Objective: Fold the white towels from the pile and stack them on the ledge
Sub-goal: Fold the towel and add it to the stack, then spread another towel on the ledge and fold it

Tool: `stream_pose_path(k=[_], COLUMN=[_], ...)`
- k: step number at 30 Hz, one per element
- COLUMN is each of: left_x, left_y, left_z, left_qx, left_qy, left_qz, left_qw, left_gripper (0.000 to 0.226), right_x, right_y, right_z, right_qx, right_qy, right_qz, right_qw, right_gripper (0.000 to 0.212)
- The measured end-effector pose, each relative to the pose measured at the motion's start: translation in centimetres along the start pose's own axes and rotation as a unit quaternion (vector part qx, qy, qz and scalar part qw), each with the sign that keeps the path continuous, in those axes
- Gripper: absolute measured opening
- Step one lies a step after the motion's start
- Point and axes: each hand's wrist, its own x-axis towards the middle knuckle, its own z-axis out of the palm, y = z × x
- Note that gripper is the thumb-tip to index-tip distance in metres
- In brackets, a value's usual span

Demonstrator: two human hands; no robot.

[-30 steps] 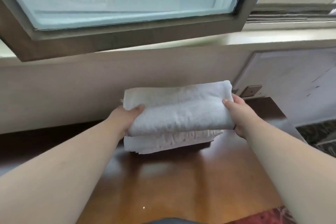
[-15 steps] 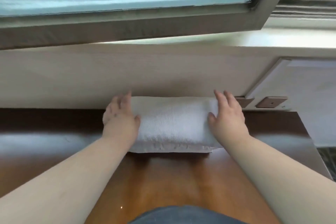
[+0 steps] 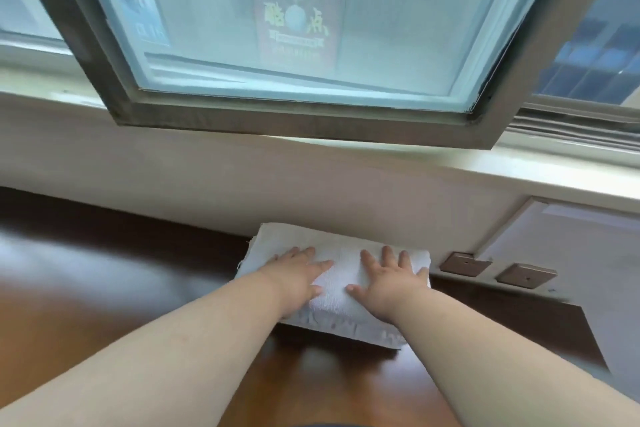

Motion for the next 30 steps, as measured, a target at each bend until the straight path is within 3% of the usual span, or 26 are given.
stream_pose_path(k=[4,7,12,22,30], left_x=[-6.1,-11.5,-26.1,-61.5,-83.0], left_y=[-1.1,-2.6,-6.3,-9.8,-12.9], left_z=[-2.9,-4.9,-8.0,-12.9,-9.0], left_qx=[-0.072,-0.111,-0.108,-0.074,-0.054], left_qy=[0.191,0.266,0.381,0.432,0.482], left_qz=[-0.061,-0.12,-0.262,-0.486,-0.562], left_qw=[0.977,0.95,0.88,0.756,0.67], left_gripper=[0.054,0.053,0.051,0.033,0.042], right_x=[-2.3,-4.1,-10.4,-34.7,-52.8], right_y=[-3.6,-6.6,-17.1,-40.2,-56.2], right_z=[-5.4,-7.9,-12.8,-20.9,-17.4], right_qx=[0.008,0.046,0.064,0.086,0.118], right_qy=[0.114,0.152,0.183,0.206,0.178], right_qz=[-0.124,-0.212,-0.407,-0.621,-0.696], right_qw=[0.986,0.964,0.893,0.752,0.685], right_gripper=[0.068,0.058,0.058,0.057,0.056])
